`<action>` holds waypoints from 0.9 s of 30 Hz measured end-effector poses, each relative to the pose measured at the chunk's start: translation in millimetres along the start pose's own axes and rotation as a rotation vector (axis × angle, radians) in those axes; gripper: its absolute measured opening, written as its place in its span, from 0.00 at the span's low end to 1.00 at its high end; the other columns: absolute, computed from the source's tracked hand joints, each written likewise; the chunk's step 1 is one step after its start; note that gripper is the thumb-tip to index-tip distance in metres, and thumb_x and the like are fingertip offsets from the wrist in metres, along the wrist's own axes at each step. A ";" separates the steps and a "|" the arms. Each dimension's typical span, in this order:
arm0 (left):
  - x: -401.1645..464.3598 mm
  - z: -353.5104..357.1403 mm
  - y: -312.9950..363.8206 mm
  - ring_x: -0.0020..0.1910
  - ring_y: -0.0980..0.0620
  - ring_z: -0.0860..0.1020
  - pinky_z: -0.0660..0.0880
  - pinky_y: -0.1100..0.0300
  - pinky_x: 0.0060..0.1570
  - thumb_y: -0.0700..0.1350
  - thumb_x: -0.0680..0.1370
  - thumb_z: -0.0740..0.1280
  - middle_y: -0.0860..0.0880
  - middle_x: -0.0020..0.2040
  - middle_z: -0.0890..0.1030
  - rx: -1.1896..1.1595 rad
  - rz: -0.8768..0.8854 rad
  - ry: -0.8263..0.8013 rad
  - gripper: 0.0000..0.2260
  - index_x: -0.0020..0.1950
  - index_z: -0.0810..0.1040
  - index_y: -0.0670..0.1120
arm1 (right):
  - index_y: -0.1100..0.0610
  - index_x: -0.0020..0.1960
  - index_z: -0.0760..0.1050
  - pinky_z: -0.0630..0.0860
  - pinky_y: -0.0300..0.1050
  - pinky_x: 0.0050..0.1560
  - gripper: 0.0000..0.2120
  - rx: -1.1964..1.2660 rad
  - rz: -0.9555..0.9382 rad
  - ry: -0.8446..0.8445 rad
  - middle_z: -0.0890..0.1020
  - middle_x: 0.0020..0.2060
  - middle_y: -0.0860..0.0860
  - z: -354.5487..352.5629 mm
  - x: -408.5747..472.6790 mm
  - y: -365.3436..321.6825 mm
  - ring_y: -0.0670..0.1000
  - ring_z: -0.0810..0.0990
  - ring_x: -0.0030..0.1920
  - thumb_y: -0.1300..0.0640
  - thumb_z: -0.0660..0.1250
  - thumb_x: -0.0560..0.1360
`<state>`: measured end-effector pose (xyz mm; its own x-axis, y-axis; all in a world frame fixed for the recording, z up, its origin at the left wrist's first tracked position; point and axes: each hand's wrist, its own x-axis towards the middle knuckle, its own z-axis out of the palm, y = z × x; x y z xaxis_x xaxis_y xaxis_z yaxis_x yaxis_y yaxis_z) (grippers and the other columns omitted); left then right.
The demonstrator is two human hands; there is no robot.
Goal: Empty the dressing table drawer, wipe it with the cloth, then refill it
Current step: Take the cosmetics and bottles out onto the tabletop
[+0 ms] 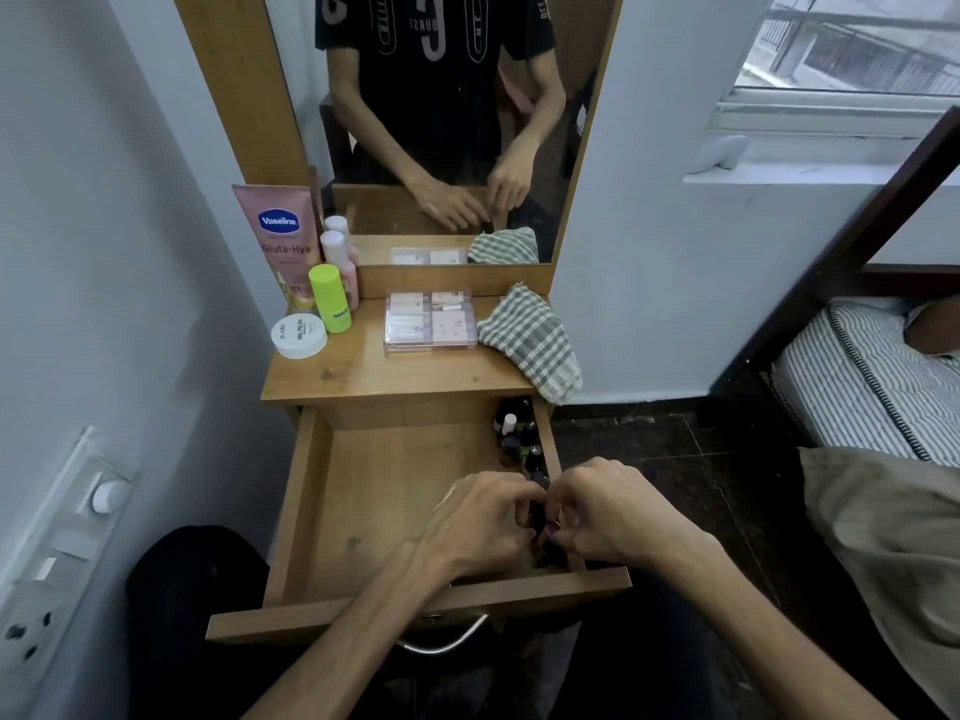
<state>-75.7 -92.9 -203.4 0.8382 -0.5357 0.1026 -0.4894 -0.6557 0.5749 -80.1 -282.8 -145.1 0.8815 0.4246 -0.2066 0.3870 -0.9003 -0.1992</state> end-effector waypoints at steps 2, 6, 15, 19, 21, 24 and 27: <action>0.7 1.0 -0.8 0.41 0.58 0.77 0.71 0.62 0.37 0.51 0.73 0.67 0.57 0.40 0.79 0.019 0.007 -0.015 0.13 0.56 0.83 0.58 | 0.44 0.52 0.84 0.75 0.44 0.45 0.08 -0.004 0.000 0.013 0.84 0.46 0.44 1.3 -0.5 -0.1 0.50 0.82 0.49 0.45 0.72 0.74; -0.1 3.6 -2.7 0.41 0.58 0.78 0.68 0.65 0.37 0.52 0.76 0.67 0.57 0.41 0.80 0.054 0.044 -0.032 0.14 0.60 0.82 0.58 | 0.45 0.53 0.84 0.73 0.42 0.44 0.11 0.004 0.020 0.051 0.85 0.46 0.44 3.2 -3.1 0.9 0.50 0.82 0.48 0.43 0.71 0.74; -4.9 0.3 -7.1 0.40 0.57 0.76 0.70 0.62 0.38 0.50 0.76 0.69 0.56 0.43 0.78 0.132 0.098 -0.052 0.08 0.54 0.81 0.53 | 0.46 0.51 0.85 0.79 0.42 0.45 0.09 0.044 0.029 0.054 0.85 0.44 0.43 6.8 -2.2 0.1 0.46 0.82 0.44 0.44 0.71 0.74; -11.4 -6.8 -10.4 0.41 0.56 0.76 0.74 0.60 0.41 0.53 0.76 0.69 0.56 0.46 0.77 0.157 0.085 -0.047 0.09 0.53 0.80 0.53 | 0.45 0.47 0.85 0.80 0.41 0.43 0.10 0.109 0.038 0.068 0.83 0.38 0.41 9.7 1.0 -1.4 0.44 0.81 0.40 0.42 0.71 0.71; -15.5 -9.2 -13.8 0.43 0.57 0.76 0.75 0.60 0.42 0.54 0.75 0.69 0.57 0.50 0.76 0.159 0.071 -0.043 0.09 0.53 0.79 0.53 | 0.46 0.46 0.84 0.75 0.36 0.40 0.10 0.134 0.033 0.086 0.82 0.35 0.40 9.2 2.8 -4.2 0.43 0.80 0.39 0.41 0.71 0.70; -21.8 -13.7 -17.9 0.43 0.58 0.76 0.70 0.65 0.42 0.54 0.75 0.69 0.58 0.52 0.77 0.138 0.051 -0.030 0.07 0.51 0.78 0.54 | 0.45 0.43 0.83 0.70 0.31 0.37 0.11 0.174 0.030 0.103 0.82 0.34 0.39 6.7 5.4 -8.0 0.42 0.80 0.40 0.40 0.71 0.67; -30.3 -21.9 -23.7 0.42 0.60 0.73 0.67 0.66 0.41 0.54 0.74 0.70 0.58 0.51 0.78 0.125 0.024 -0.007 0.08 0.50 0.79 0.53 | 0.46 0.42 0.82 0.75 0.34 0.40 0.11 0.243 0.005 0.088 0.83 0.35 0.38 0.8 8.9 -13.8 0.40 0.81 0.42 0.40 0.72 0.67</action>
<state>-84.2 -49.5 -202.4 0.8241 -0.5559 0.1090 -0.5363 -0.7036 0.4663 -77.8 -266.6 -144.9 0.9074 0.4010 -0.1258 0.3158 -0.8482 -0.4253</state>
